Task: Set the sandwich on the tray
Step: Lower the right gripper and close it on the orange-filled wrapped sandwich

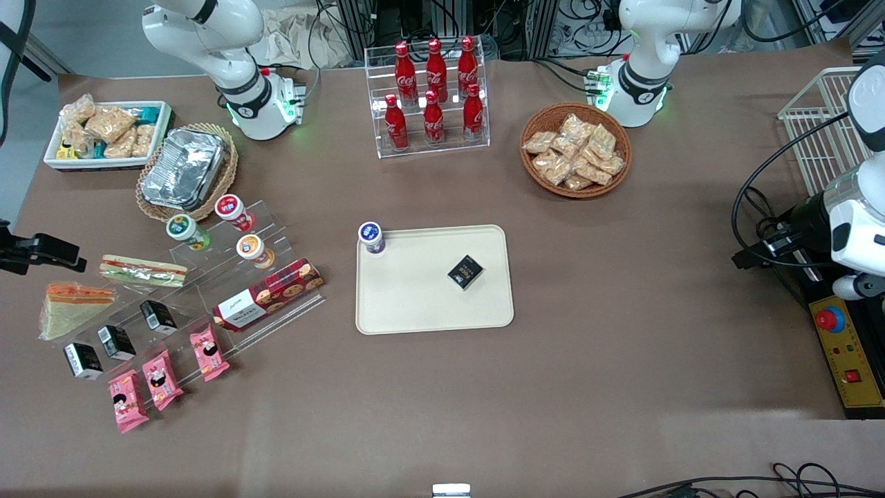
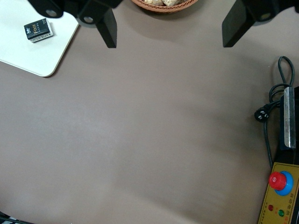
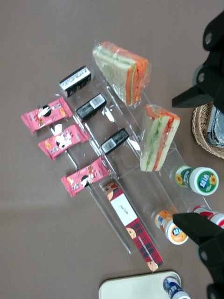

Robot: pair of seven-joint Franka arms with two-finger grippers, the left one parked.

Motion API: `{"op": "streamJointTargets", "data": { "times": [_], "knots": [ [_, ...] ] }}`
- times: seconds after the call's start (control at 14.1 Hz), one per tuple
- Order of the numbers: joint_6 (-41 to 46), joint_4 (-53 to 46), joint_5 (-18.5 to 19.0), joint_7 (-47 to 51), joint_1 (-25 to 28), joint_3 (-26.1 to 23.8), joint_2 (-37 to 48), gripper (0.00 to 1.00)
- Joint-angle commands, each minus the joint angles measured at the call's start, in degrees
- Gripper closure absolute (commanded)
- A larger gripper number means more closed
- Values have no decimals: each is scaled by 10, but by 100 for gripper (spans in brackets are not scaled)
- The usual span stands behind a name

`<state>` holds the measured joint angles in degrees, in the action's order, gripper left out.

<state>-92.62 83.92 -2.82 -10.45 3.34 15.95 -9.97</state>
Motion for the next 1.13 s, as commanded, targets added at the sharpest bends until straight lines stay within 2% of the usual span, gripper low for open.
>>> {"op": "streamJointTargets", "data": {
  "times": [0.0, 0.21, 0.43, 0.64, 1.06],
  "knots": [
    [15, -5, -14, 9, -35, 0, -2, 0],
    [15, -4, -16, 74, -90, 0, -24, 0],
    [-13, -2, -10, 173, -112, 0, -70, 1],
    [-47, 1, -38, 293, -134, -1, -114, 2],
    [-94, 4, -82, 320, -161, -2, -165, 3]
  ]
}}
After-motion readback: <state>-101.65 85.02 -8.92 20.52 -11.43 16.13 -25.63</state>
